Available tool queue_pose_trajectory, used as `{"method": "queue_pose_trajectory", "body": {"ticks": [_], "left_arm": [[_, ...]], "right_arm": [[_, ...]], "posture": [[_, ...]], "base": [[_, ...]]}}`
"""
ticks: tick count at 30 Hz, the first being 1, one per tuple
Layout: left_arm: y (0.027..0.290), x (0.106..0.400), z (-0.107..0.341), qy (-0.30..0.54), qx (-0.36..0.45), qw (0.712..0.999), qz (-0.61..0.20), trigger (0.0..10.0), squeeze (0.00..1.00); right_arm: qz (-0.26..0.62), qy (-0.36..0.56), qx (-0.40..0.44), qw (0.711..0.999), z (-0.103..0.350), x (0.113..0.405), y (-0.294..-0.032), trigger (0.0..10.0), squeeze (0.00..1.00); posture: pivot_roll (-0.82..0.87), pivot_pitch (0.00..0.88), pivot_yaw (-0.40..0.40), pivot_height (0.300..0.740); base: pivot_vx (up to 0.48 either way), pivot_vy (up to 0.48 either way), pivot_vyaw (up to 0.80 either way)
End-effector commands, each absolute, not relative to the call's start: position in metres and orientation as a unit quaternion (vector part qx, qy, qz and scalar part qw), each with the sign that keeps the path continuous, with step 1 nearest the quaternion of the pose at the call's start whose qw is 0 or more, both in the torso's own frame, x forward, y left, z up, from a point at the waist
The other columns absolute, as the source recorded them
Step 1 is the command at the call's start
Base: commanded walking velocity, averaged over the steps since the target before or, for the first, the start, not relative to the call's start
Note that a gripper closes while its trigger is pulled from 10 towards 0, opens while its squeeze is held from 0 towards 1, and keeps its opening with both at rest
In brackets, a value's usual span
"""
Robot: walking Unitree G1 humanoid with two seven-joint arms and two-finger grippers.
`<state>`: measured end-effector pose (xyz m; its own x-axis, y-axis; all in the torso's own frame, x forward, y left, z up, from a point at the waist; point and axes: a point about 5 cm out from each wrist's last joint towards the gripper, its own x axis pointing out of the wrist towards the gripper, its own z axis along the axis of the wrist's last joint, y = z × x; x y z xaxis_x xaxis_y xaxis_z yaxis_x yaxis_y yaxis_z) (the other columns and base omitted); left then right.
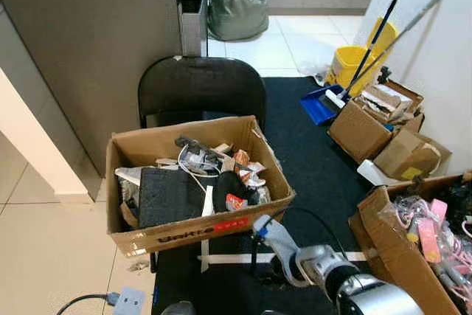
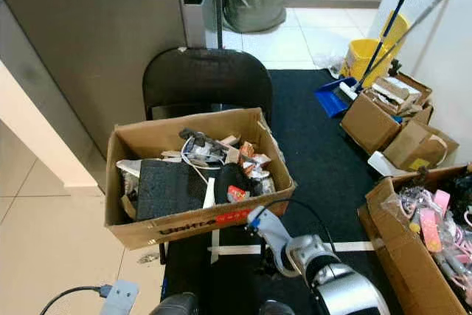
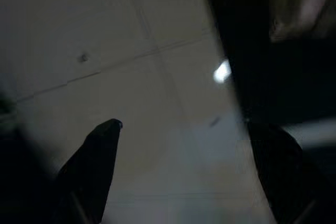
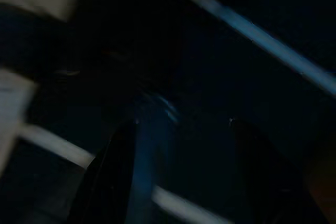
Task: Picking trash to rubbish bin
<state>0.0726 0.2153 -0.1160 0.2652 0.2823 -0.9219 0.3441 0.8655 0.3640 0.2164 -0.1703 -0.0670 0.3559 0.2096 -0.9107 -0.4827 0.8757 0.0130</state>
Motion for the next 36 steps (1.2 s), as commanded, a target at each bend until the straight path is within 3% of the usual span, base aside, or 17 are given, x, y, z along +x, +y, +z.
{"method": "queue_pose_trajectory", "body": {"ticks": [1,7,9,16,18,20,22,26,31,36], "left_arm": [[0.237,0.06,-0.113,0.622,0.305,0.721,0.008,10.0,0.0],[0.258,0.071,-0.105,0.594,0.323,0.733,0.073,10.0,0.0],[0.257,0.074,-0.105,0.592,0.287,0.748,0.088,10.0,0.0],[0.248,0.083,-0.105,0.576,0.29,0.761,0.072,10.0,0.0],[0.243,0.088,-0.105,0.562,0.269,0.778,0.083,10.0,0.0],[0.228,0.105,-0.104,0.525,0.202,0.822,0.086,10.0,0.0],[0.217,0.118,-0.103,0.504,0.137,0.848,0.091,10.0,0.0],[0.213,0.127,-0.1,0.491,0.121,0.858,0.094,10.0,0.0],[0.211,0.137,-0.097,0.476,0.172,0.859,0.076,10.0,0.0],[0.2,0.138,-0.099,0.475,0.077,0.873,0.078,10.0,0.0]], "right_arm": [[0.168,0.548,-0.132,0.809,-0.075,0.202,-0.181,10.0,0.0],[0.143,0.585,-0.159,0.782,-0.092,0.166,-0.191,10.0,0.0],[0.134,0.595,-0.168,0.775,-0.096,0.156,-0.194,10.0,0.0],[0.125,0.601,-0.178,0.769,-0.099,0.148,-0.195,10.0,0.0],[0.127,0.599,-0.184,0.769,-0.099,0.148,-0.196,10.0,0.0],[0.131,0.596,-0.195,0.768,-0.099,0.148,-0.197,10.0,0.0],[0.137,0.594,-0.205,0.766,-0.099,0.149,-0.198,10.0,0.0],[0.145,0.592,-0.216,0.763,-0.099,0.148,-0.197,10.0,0.0],[0.162,0.592,-0.229,0.756,-0.1,0.146,-0.196,10.0,0.0],[0.171,0.591,-0.246,0.749,-0.1,0.145,-0.199,10.0,0.0]], "posture": [[0.11,0.026,-0.034,0.74],[0.11,0.021,-0.031,0.74],[0.12,0.02,-0.026,0.74],[0.1,0.022,-0.014,0.74],[0.1,0.022,-0.014,0.74],[0.09,0.024,-0.01,0.74],[0.09,0.024,-0.01,0.74],[0.09,0.025,-0.012,0.74],[0.08,0.025,-0.02,0.74],[0.08,0.024,-0.026,0.74]], "base": [[0.0,0.0,0.0],[0.0,0.0,0.0],[0.0,0.0,0.0],[0.0,0.0,0.0],[0.0,0.0,0.0],[0.0,0.0,0.0],[0.0,0.0,0.0],[0.0,0.0,0.0],[0.0,0.0,0.0],[0.0,0.0,0.0]]}}
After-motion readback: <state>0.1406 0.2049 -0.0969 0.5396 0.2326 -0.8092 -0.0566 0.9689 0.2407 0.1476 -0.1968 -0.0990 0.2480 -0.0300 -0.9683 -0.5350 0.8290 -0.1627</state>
